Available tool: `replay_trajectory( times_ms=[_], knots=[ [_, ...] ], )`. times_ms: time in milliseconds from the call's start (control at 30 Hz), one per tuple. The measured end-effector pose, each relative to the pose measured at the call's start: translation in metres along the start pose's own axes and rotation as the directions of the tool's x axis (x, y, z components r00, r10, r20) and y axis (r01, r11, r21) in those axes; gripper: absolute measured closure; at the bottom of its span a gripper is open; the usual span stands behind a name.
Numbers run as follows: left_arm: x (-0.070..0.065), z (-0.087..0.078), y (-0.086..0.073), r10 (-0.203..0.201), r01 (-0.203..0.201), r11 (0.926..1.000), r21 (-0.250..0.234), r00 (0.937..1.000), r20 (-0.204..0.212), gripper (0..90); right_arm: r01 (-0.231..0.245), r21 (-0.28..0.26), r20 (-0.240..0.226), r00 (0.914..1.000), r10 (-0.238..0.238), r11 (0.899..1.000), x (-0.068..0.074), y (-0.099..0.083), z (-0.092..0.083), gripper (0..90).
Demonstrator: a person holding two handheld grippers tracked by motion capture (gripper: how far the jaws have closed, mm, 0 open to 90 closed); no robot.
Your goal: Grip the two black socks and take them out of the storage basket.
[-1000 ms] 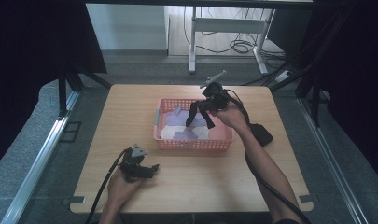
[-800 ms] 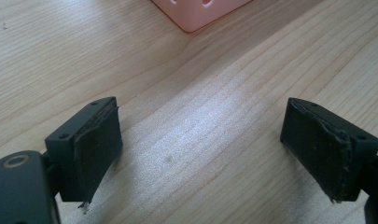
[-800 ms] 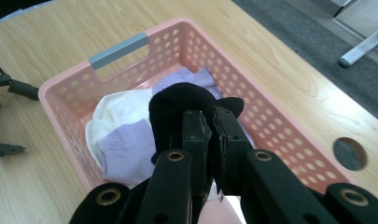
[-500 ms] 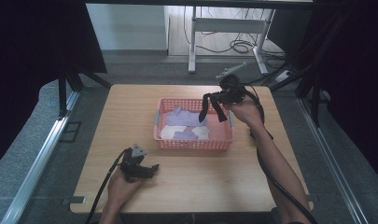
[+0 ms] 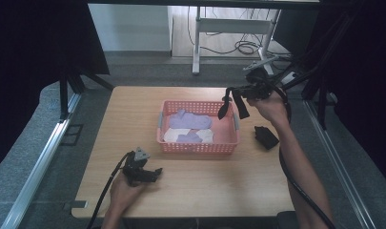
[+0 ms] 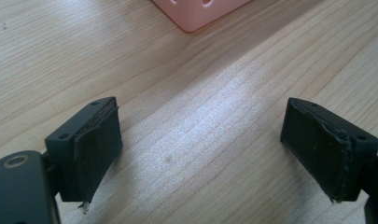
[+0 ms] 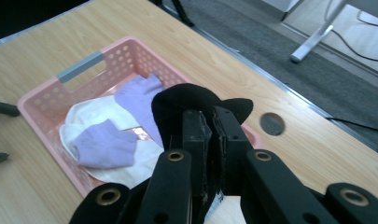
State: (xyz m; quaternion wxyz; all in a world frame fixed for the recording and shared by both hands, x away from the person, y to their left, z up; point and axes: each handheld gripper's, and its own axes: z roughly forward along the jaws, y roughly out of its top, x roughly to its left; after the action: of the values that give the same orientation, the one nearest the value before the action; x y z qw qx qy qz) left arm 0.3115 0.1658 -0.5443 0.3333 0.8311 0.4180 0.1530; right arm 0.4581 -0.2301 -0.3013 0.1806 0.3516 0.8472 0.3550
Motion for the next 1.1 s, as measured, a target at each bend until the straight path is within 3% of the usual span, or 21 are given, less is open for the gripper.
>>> replay_trajectory(
  times_ms=[300,600,900,1100],
  knots=[
    [0.000,0.000,0.000,-0.001,0.001,1.0000,-0.002,1.0000,0.000,12.2,-0.048,-0.001,0.062,0.9969,0.048,0.999,-0.025,-0.016,-0.023,84.5],
    [0.000,0.000,0.000,-0.001,0.001,1.0000,-0.003,1.0000,0.000,12.2,-0.118,0.014,0.133,0.9844,0.115,0.993,-0.056,-0.048,-0.037,84.4],
    [0.000,0.000,0.000,-0.001,0.001,1.0000,0.000,1.0000,0.001,12.2,-0.170,0.050,0.172,0.9721,0.160,0.984,-0.073,-0.078,-0.032,84.3],
    [0.000,0.000,0.000,-0.001,0.001,1.0000,0.000,1.0000,0.001,12.2,-0.205,0.095,0.189,0.9643,0.185,0.974,-0.082,-0.111,-0.009,84.2]
  ],
)
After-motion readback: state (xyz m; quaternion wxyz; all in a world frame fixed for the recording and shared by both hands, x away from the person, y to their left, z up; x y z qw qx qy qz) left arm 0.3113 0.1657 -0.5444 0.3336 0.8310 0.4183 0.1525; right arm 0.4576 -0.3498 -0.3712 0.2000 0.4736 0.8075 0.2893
